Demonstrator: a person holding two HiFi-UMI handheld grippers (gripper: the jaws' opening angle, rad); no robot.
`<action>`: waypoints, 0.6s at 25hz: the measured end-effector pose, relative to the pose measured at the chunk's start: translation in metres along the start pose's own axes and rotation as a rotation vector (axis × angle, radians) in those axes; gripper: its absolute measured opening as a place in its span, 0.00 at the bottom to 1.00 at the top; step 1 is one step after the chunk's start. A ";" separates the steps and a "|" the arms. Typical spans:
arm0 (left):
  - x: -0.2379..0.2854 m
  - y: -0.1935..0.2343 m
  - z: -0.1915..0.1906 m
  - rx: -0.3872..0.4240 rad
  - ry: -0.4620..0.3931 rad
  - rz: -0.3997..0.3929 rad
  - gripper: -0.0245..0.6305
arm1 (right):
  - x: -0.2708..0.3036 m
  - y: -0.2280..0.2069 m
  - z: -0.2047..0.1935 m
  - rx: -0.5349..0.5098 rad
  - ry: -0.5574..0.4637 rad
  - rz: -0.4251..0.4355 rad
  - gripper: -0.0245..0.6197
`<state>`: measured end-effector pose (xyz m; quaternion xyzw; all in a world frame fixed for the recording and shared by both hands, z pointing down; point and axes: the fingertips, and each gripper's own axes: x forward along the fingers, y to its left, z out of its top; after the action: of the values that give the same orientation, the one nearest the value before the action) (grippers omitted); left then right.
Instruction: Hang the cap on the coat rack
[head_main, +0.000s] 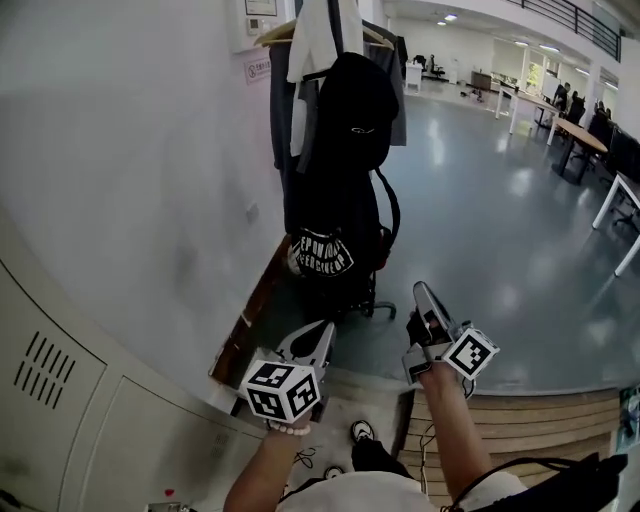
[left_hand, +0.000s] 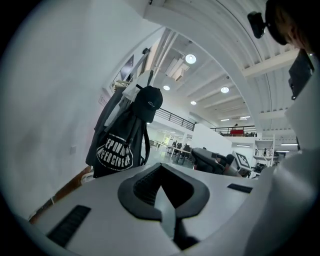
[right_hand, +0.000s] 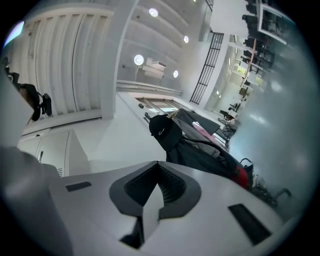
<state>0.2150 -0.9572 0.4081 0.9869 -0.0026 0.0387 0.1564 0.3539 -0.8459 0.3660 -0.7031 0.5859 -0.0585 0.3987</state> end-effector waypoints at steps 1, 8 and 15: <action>-0.005 -0.006 -0.005 -0.004 0.006 -0.010 0.04 | -0.018 0.000 -0.004 0.005 0.000 -0.030 0.04; -0.023 -0.027 -0.043 -0.028 0.068 -0.060 0.04 | -0.110 0.022 -0.043 -0.049 0.060 -0.131 0.04; -0.038 -0.032 -0.077 -0.065 0.124 -0.037 0.04 | -0.138 0.016 -0.074 -0.036 0.133 -0.193 0.04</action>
<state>0.1715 -0.9027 0.4683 0.9769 0.0243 0.0965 0.1890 0.2590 -0.7615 0.4592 -0.7579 0.5417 -0.1327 0.3386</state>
